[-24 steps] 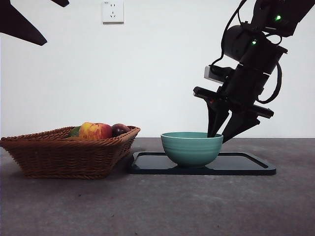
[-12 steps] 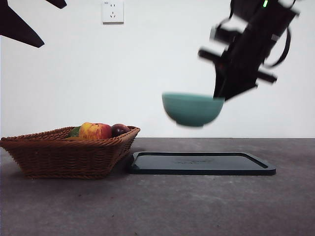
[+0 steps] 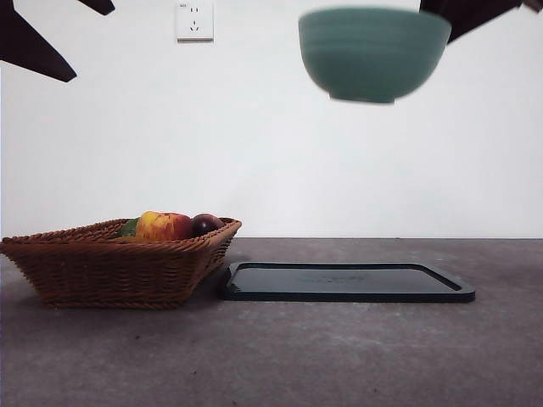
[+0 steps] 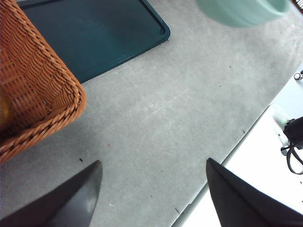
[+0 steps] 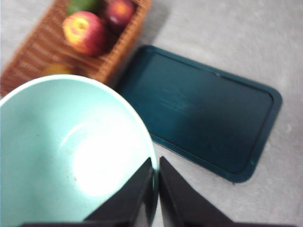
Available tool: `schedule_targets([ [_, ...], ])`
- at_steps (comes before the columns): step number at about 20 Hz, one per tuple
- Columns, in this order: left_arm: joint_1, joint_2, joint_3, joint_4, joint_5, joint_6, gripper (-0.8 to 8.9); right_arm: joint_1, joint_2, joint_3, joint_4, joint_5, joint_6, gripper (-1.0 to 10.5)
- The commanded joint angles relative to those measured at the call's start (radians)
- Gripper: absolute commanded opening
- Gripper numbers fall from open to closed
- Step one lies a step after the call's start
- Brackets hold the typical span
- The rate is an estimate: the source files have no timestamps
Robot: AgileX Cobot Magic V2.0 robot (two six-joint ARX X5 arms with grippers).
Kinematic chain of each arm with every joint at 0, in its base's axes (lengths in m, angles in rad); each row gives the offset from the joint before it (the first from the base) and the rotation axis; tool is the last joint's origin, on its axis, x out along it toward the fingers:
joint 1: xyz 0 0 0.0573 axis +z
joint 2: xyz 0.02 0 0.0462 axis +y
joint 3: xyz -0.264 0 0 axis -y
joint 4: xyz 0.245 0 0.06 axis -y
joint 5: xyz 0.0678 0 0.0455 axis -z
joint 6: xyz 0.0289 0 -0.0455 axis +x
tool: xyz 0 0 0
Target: Pick up the wifruite, put it on the bowl, pick up the plate, put it on desk
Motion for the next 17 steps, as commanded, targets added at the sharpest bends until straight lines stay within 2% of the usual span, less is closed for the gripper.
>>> schedule_targets([
  [1,-0.005,0.006,0.021,0.007,0.005,0.019,3.43,0.031,-0.037,-0.041,0.011,0.011,-0.009,0.1],
  [5,-0.005,0.006,0.021,0.007,0.005,0.019,3.43,0.076,-0.084,-0.2,0.087,0.031,-0.002,0.1],
  [12,-0.005,0.006,0.021,0.008,0.005,0.019,3.43,0.157,-0.064,-0.496,0.378,0.032,0.102,0.1],
  [17,-0.005,0.006,0.021,0.008,0.005,0.019,3.43,0.199,0.01,-0.582,0.468,0.089,0.128,0.1],
])
